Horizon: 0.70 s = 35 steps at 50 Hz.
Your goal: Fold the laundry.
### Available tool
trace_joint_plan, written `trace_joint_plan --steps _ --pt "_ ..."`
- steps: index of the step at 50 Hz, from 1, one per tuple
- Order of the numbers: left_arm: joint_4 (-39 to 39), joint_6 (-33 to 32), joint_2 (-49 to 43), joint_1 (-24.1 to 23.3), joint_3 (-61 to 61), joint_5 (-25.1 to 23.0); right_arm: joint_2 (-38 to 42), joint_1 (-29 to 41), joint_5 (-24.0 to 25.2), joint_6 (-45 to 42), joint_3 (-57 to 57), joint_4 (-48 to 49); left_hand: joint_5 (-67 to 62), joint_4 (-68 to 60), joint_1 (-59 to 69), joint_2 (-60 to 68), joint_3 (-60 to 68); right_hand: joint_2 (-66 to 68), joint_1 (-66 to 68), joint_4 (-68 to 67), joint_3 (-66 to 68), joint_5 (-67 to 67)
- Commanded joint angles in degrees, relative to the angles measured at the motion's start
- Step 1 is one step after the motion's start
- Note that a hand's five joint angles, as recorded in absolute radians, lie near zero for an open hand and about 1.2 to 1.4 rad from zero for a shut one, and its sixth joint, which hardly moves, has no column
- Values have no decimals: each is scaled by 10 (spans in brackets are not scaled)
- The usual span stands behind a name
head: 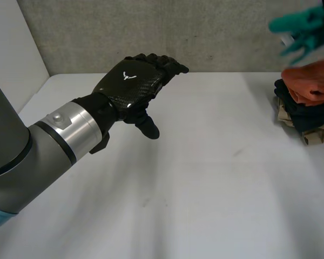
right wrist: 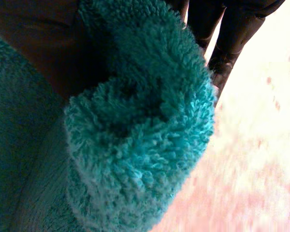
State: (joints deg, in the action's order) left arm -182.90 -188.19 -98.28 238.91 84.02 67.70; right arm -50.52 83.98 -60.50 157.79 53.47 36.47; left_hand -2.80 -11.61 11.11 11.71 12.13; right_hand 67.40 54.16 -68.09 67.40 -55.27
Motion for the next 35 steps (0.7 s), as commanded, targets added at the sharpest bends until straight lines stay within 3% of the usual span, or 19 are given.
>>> trace_joint_plan --steps 1,8,24,32,33,34,35 --pt "0 -1 -2 0 2 0 27 -92 63 -17 132 59 -1 -13 18 12 8 126 258 -119 126 -147" --pt "0 -2 -3 -1 3 0 18 -140 97 -33 219 75 -1 -13 18 12 8 126 258 -119 126 -147" --pt "0 -1 -1 -4 4 1 -89 -143 101 27 269 32 -1 -13 18 12 8 126 258 -119 126 -147" --pt "0 -1 0 -5 4 1 -32 -145 95 21 218 -35 1 -11 16 10 6 126 258 -119 126 -147" --pt "0 -1 0 -5 4 1 -27 -145 94 19 212 -44 1 -11 16 10 6 65 197 -58 65 -86" --pt "0 -1 0 -5 4 1 -27 -145 92 13 205 -67 1 -11 16 10 6 -114 19 121 -114 93" --pt "0 0 0 -5 4 1 -28 -145 91 9 204 -76 2 -10 15 9 4 -211 -78 217 -211 189"
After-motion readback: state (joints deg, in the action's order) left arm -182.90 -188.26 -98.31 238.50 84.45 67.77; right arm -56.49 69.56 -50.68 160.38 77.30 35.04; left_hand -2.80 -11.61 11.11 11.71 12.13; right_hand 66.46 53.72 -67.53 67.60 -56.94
